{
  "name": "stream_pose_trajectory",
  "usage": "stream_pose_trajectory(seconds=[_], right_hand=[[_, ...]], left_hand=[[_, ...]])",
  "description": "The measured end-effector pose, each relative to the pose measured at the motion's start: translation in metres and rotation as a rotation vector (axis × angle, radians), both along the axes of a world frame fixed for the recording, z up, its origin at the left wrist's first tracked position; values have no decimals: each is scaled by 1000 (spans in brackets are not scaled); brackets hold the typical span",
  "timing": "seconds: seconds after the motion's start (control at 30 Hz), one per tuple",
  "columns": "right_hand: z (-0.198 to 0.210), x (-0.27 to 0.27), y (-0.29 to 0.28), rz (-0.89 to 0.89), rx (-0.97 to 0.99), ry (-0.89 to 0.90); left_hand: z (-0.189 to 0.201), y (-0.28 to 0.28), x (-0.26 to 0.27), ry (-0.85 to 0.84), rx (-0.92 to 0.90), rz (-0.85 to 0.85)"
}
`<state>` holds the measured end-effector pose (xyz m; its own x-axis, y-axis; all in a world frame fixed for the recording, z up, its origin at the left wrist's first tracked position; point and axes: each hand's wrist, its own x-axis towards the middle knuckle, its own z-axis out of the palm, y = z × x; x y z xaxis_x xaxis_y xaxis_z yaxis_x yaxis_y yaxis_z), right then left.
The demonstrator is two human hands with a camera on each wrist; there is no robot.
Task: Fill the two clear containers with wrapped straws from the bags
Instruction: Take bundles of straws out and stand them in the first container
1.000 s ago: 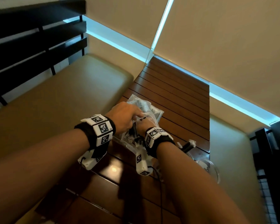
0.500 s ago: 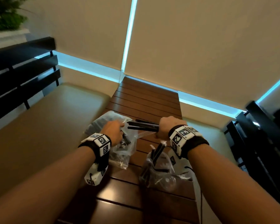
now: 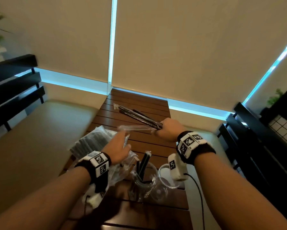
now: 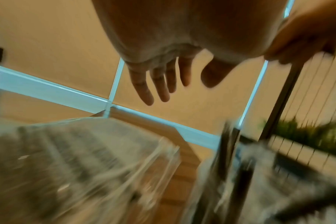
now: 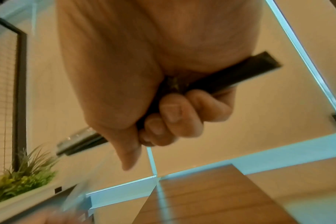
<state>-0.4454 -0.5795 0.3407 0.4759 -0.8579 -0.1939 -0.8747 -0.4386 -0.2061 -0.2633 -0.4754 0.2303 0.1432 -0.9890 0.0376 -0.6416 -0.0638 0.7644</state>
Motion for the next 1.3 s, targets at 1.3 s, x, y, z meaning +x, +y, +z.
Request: stream_pose_trajectory(seconds=[1.3], right_hand=[[-65,36,54,-9,61,-1020]], left_hand=[[111,-12,-6,43,-199,-188]])
